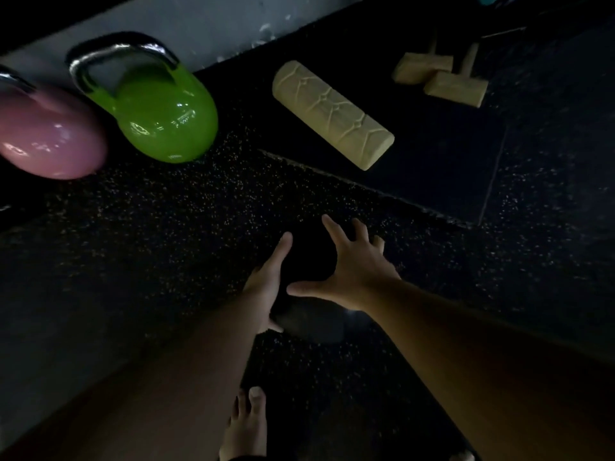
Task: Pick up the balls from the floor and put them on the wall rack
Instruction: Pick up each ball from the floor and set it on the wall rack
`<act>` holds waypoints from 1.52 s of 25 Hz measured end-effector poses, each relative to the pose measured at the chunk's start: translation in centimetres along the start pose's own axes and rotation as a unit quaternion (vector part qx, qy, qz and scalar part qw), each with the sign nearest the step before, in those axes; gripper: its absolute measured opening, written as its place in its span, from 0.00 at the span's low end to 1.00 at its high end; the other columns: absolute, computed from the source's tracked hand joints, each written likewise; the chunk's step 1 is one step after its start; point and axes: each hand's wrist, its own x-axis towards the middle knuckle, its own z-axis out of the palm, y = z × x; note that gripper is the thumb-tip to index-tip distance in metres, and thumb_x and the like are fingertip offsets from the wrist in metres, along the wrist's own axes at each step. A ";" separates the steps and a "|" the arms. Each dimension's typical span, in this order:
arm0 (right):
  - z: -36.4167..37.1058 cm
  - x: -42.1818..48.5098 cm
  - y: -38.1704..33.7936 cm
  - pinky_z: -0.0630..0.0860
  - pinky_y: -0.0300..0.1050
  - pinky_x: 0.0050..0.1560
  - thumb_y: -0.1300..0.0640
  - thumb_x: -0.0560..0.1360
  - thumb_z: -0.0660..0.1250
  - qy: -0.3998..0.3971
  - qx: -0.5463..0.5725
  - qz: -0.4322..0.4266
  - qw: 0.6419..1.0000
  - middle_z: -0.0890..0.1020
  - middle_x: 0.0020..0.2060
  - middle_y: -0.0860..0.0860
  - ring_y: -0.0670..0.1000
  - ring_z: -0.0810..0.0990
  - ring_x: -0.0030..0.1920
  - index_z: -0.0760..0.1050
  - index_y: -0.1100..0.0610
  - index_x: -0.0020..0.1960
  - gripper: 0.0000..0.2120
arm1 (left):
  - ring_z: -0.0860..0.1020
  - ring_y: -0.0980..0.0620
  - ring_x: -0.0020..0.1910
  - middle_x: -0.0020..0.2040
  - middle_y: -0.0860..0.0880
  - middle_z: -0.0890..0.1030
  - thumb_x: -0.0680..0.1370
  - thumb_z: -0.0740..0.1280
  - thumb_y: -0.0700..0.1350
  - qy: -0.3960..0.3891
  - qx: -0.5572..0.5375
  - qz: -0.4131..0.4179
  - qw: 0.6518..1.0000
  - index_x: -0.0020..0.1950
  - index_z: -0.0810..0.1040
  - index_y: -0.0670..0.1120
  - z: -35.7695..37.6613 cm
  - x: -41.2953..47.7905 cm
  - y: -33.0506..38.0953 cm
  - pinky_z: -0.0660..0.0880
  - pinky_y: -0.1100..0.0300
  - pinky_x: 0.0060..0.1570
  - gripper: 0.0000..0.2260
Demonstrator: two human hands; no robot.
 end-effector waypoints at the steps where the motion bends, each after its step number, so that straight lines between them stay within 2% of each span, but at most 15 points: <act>1: 0.2 0.1 -0.1 0.66 0.79 0.65 0.15 0.52 0.67 0.014 0.008 -0.003 1.000 0.45 0.82 0.51 0.67 0.51 0.78 0.37 0.31 0.78 0.64 | 0.73 0.33 0.74 0.78 0.42 0.73 0.42 0.68 0.87 0.003 -0.016 0.000 1.000 0.82 0.69 0.56 0.0 0.0 -0.1 0.72 0.24 0.66 0.71; 4: 0.0 -1.5 -0.1 0.65 0.76 0.66 0.16 0.54 0.66 0.059 0.045 -0.006 0.997 0.49 0.81 0.49 0.63 0.54 0.77 0.42 0.30 0.78 0.60 | 0.76 0.36 0.70 0.75 0.44 0.76 0.38 0.69 0.85 0.027 -0.019 0.023 0.999 0.81 0.69 0.55 0.2 -1.5 -0.1 0.76 0.29 0.64 0.73; 9: -5.9 -7.8 -3.0 0.68 0.74 0.66 0.15 0.54 0.64 0.099 0.053 -0.025 0.993 0.50 0.81 0.46 0.61 0.55 0.76 0.42 0.29 0.78 0.59 | 0.74 0.34 0.73 0.78 0.44 0.73 0.49 0.71 0.82 0.075 -0.038 0.070 0.994 0.83 0.67 0.57 -0.8 -10.3 2.0 0.72 0.30 0.70 0.65; 12: -14.3 -13.2 -7.1 0.68 0.72 0.67 0.13 0.53 0.63 0.126 0.035 -0.061 0.990 0.50 0.81 0.45 0.61 0.55 0.76 0.40 0.28 0.77 0.60 | 0.73 0.34 0.73 0.79 0.43 0.72 0.51 0.70 0.81 0.072 -0.069 0.105 0.990 0.83 0.67 0.57 -2.5 -19.5 6.1 0.73 0.32 0.70 0.62; 16: -28.2 -22.5 -13.9 0.66 0.71 0.68 0.13 0.53 0.63 0.204 0.026 -0.107 0.973 0.48 0.81 0.45 0.60 0.53 0.77 0.39 0.27 0.77 0.60 | 0.79 0.41 0.67 0.72 0.47 0.79 0.52 0.70 0.81 0.049 -0.091 0.223 0.969 0.78 0.73 0.56 -5.2 -34.3 13.8 0.78 0.38 0.67 0.57; 18: -35.4 -27.3 -17.7 0.66 0.71 0.67 0.14 0.54 0.63 0.251 0.025 -0.131 0.959 0.49 0.81 0.45 0.60 0.53 0.77 0.40 0.28 0.78 0.60 | 0.81 0.45 0.64 0.67 0.51 0.82 0.54 0.70 0.81 0.052 -0.106 0.283 0.952 0.72 0.77 0.58 -6.4 -42.1 18.3 0.79 0.41 0.65 0.50; 20: -42.7 -32.6 -21.6 0.67 0.71 0.66 0.15 0.54 0.65 0.296 0.025 -0.157 0.942 0.50 0.81 0.46 0.60 0.54 0.77 0.43 0.30 0.78 0.60 | 0.82 0.50 0.57 0.61 0.54 0.84 0.55 0.72 0.79 0.052 -0.135 0.341 0.929 0.59 0.80 0.61 -7.8 -50.5 22.7 0.80 0.44 0.62 0.38; 22: -49.5 -37.7 -25.4 0.68 0.71 0.66 0.17 0.55 0.66 0.343 0.021 -0.189 0.920 0.52 0.80 0.47 0.62 0.56 0.75 0.46 0.33 0.79 0.59 | 0.85 0.48 0.55 0.58 0.53 0.86 0.56 0.74 0.77 0.056 -0.165 0.392 0.903 0.55 0.82 0.60 -9.3 -58.5 26.7 0.81 0.44 0.62 0.34; 25: -58.3 -45.7 -31.0 0.69 0.73 0.66 0.17 0.55 0.66 0.403 0.014 -0.234 0.884 0.55 0.79 0.48 0.64 0.58 0.75 0.48 0.33 0.78 0.57 | 0.86 0.45 0.57 0.54 0.53 0.88 0.54 0.75 0.77 0.068 -0.191 0.466 0.861 0.61 0.85 0.55 -12.1 -70.4 31.4 0.82 0.45 0.64 0.42; 27: -62.8 -50.4 -34.5 0.66 0.73 0.68 0.17 0.55 0.66 0.427 0.017 -0.267 0.864 0.54 0.79 0.48 0.64 0.57 0.75 0.48 0.31 0.77 0.56 | 0.86 0.43 0.59 0.58 0.49 0.88 0.52 0.75 0.80 0.059 -0.199 0.505 0.838 0.67 0.83 0.54 -14.3 -77.4 33.3 0.82 0.44 0.64 0.49; 30: -67.9 -57.5 -39.8 0.65 0.73 0.69 0.16 0.55 0.65 0.456 0.002 -0.314 0.833 0.54 0.80 0.48 0.64 0.56 0.76 0.47 0.31 0.77 0.57 | 0.84 0.40 0.61 0.62 0.44 0.86 0.54 0.74 0.79 0.086 -0.220 0.552 0.800 0.63 0.81 0.52 -17.8 -87.0 34.6 0.80 0.42 0.66 0.46; 35: -73.0 -65.6 -47.9 0.66 0.70 0.68 0.15 0.55 0.63 0.506 0.002 -0.375 0.777 0.54 0.80 0.49 0.65 0.57 0.75 0.49 0.32 0.78 0.57 | 0.85 0.43 0.56 0.60 0.46 0.86 0.53 0.75 0.77 0.110 -0.244 0.606 0.749 0.69 0.80 0.50 -24.0 -98.8 36.1 0.83 0.44 0.61 0.51; 38: -75.6 -68.5 -53.2 0.64 0.72 0.68 0.16 0.54 0.62 0.509 0.007 -0.403 0.761 0.54 0.80 0.51 0.65 0.55 0.76 0.49 0.33 0.79 0.57 | 0.85 0.43 0.57 0.63 0.45 0.85 0.53 0.75 0.77 0.130 -0.250 0.634 0.721 0.71 0.80 0.50 -28.3 -103.4 37.8 0.84 0.45 0.60 0.52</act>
